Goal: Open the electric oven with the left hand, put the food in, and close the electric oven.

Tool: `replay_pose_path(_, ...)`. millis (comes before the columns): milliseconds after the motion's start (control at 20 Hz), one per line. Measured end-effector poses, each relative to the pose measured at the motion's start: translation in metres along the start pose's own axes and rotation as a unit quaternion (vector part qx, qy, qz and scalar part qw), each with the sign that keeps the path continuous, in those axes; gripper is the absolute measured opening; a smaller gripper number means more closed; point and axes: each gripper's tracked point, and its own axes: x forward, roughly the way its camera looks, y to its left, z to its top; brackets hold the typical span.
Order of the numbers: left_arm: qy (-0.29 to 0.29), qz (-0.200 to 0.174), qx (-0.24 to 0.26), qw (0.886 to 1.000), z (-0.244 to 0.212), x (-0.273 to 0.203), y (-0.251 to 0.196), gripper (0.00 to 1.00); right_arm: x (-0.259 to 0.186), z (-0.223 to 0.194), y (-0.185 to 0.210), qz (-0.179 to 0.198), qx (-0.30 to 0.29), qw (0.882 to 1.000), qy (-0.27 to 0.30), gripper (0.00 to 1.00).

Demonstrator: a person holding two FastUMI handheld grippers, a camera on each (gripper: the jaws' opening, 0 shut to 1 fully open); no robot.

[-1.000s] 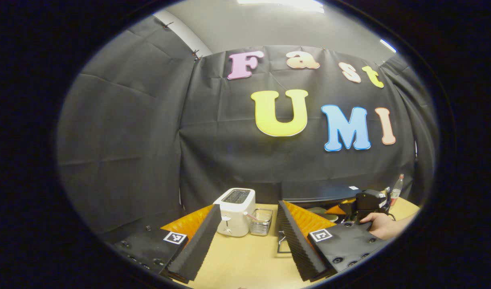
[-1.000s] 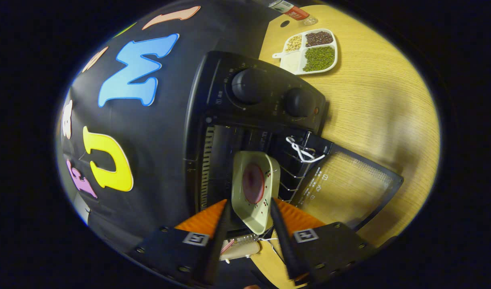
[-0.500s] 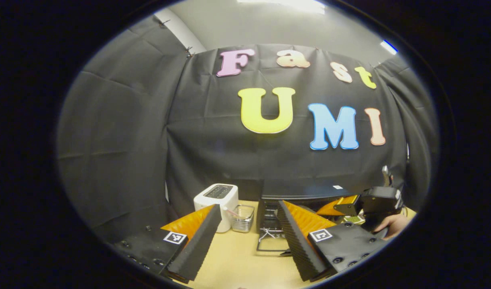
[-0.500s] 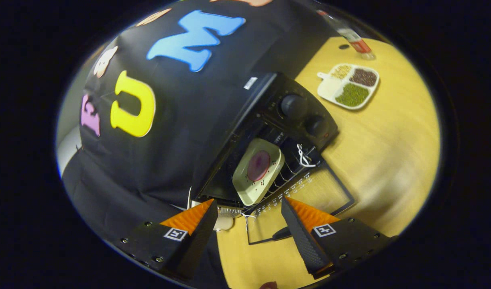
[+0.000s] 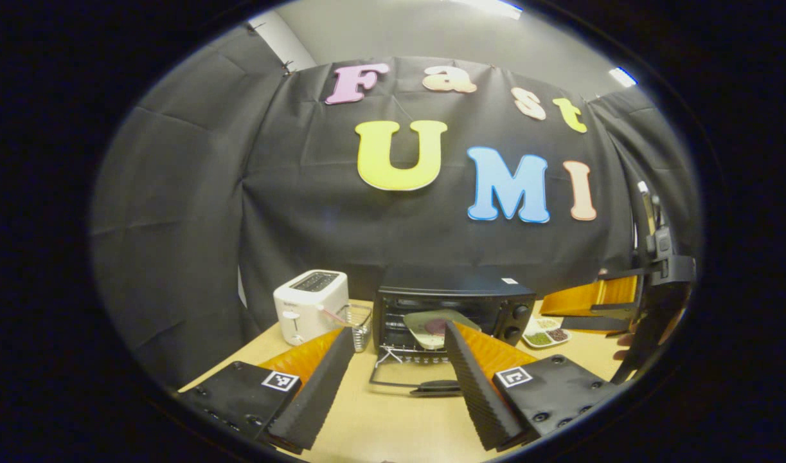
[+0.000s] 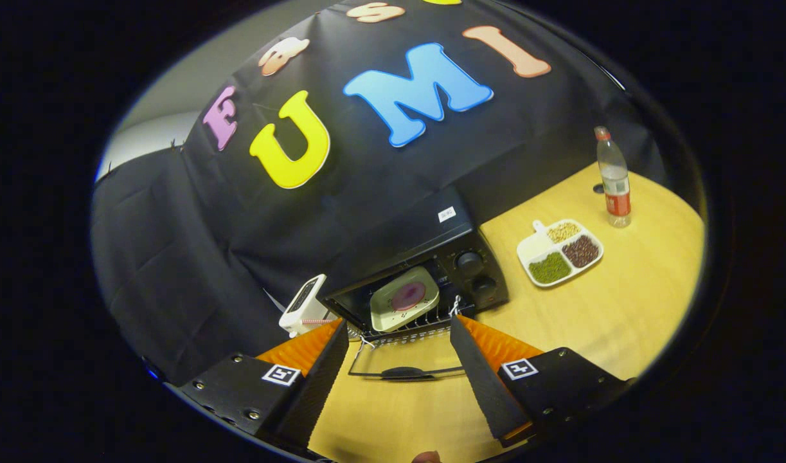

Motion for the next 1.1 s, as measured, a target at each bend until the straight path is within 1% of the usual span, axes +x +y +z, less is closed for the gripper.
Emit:
replay_pose_path(150, 0.023, -0.011, -0.012, 1.000, -0.022, 0.008, -0.015, 1.00, -0.029, 0.008, -0.011, -0.011, -0.083, 0.996, -0.025, 0.98)
replay_pose_path(200, 0.034, -0.017, -0.017, 0.999, -0.029, 0.010, -0.020, 0.95, -0.037, 0.011, -0.015, -0.016, -0.105, 0.994, -0.032, 0.98)
replay_pose_path(300, 0.050, -0.029, -0.024, 0.998, -0.045, 0.018, -0.030, 0.96, -0.051, 0.017, -0.020, -0.027, -0.139, 0.989, -0.049, 0.98)
replay_pose_path(350, 0.057, -0.033, -0.021, 0.998, -0.053, 0.021, -0.034, 1.00, -0.057, 0.018, -0.022, -0.031, -0.155, 0.986, -0.056, 0.98)
replay_pose_path(400, 0.065, -0.037, -0.017, 0.997, -0.061, 0.024, -0.039, 0.96, -0.062, 0.020, -0.025, -0.037, -0.172, 0.982, -0.062, 0.98)
replay_pose_path(500, 0.086, -0.049, -0.009, 0.995, -0.081, 0.032, -0.047, 0.96, -0.074, 0.021, -0.032, -0.048, -0.200, 0.976, -0.069, 0.98)
replay_pose_path(550, 0.098, -0.056, -0.004, 0.994, -0.092, 0.036, -0.052, 0.92, -0.076, 0.021, -0.032, -0.050, -0.209, 0.974, -0.071, 0.98)
replay_pose_path(600, 0.112, -0.061, 0.000, 0.992, -0.104, 0.038, -0.055, 1.00, -0.080, 0.023, -0.032, -0.051, -0.218, 0.972, -0.076, 0.98)
replay_pose_path(750, 0.138, -0.077, 0.000, 0.987, -0.126, 0.048, -0.066, 1.00, -0.084, 0.026, -0.035, -0.067, -0.236, 0.965, -0.093, 0.98)
replay_pose_path(800, 0.148, -0.080, 0.002, 0.986, -0.135, 0.051, -0.069, 1.00, -0.085, 0.026, -0.038, -0.074, -0.234, 0.965, -0.094, 0.98)
replay_pose_path(850, 0.159, -0.082, 0.005, 0.984, -0.145, 0.056, -0.071, 0.96, -0.086, 0.025, -0.042, -0.082, -0.230, 0.965, -0.095, 0.98)
replay_pose_path(1000, 0.200, -0.082, 0.007, 0.976, -0.176, 0.068, -0.071, 0.96, -0.107, 0.029, -0.061, -0.112, -0.214, 0.966, -0.094, 0.98)
replay_pose_path(1100, 0.233, -0.079, 0.004, 0.969, -0.198, 0.075, -0.073, 0.96, -0.114, 0.033, -0.070, -0.131, -0.207, 0.965, -0.095, 0.98)
